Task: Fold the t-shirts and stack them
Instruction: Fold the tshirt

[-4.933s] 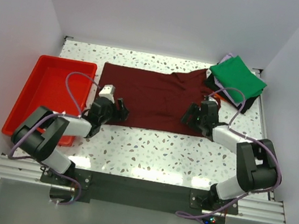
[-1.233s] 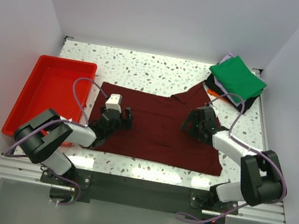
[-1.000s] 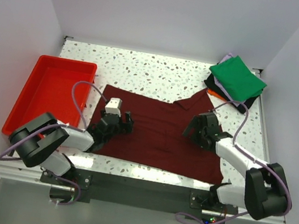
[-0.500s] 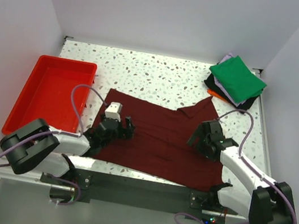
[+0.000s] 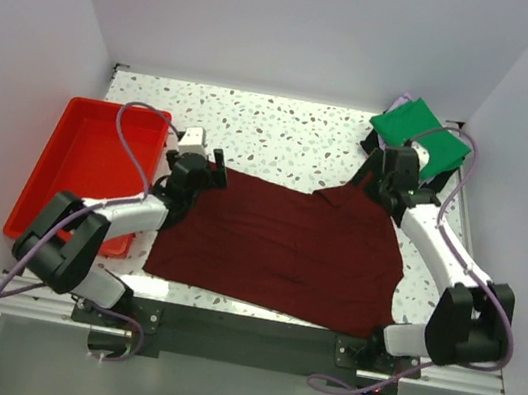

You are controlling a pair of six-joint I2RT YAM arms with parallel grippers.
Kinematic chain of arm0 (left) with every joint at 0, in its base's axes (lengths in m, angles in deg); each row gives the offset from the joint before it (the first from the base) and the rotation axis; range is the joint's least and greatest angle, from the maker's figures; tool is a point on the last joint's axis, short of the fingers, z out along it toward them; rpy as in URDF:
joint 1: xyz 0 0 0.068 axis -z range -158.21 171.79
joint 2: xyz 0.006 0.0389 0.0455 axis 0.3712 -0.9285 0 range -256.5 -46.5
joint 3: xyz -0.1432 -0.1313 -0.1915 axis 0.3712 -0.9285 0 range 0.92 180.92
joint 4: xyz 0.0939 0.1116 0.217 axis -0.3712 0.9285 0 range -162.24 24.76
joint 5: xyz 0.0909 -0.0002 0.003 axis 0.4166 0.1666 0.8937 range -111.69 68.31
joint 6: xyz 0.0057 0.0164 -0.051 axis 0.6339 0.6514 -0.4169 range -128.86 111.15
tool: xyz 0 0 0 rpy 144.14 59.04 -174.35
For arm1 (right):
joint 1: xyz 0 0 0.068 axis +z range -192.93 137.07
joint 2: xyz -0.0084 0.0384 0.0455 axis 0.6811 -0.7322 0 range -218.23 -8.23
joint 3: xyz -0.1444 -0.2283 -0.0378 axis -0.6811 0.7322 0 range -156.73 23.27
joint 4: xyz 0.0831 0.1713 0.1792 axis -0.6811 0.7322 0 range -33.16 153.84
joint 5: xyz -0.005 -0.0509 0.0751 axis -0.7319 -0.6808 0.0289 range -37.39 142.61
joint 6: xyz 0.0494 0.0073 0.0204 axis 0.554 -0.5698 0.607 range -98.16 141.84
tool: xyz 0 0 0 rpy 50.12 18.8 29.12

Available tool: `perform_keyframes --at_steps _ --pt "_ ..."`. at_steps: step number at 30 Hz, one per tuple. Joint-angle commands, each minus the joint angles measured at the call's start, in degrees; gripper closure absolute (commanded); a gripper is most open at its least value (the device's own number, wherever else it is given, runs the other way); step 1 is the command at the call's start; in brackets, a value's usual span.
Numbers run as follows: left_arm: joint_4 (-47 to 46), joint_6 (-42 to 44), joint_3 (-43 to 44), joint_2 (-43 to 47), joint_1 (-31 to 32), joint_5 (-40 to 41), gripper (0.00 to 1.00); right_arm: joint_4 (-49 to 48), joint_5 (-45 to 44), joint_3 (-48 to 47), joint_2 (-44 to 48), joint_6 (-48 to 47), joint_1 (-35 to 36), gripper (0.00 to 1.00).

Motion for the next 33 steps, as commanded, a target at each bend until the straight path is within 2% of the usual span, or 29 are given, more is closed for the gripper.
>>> perform_keyframes --at_steps 1,5,9,13,22,33 --pt "1.6 3.79 5.36 -4.36 -2.63 -0.4 0.09 -6.03 1.65 -5.68 -6.7 -3.36 -3.42 0.14" --pt "4.31 4.41 11.76 -9.46 -5.79 -3.31 0.12 -9.45 4.54 -11.66 -16.37 -3.89 -6.85 0.21" --pt "5.03 4.59 14.16 -11.93 -7.38 -5.42 0.12 -11.49 7.71 -16.75 -26.03 -3.28 -9.93 0.35" --pt "5.55 4.85 15.3 -13.25 -7.73 -5.86 0.12 -12.98 10.43 -19.23 -31.23 -2.84 -11.95 0.42" --pt "8.98 4.68 19.6 -15.71 -8.17 -7.53 0.14 -16.32 11.4 -22.13 -37.57 -2.05 -13.1 0.51" --pt "9.6 5.11 19.61 -15.8 -8.35 -6.92 0.14 -18.79 11.93 -23.63 -41.26 -2.13 -13.19 0.72"
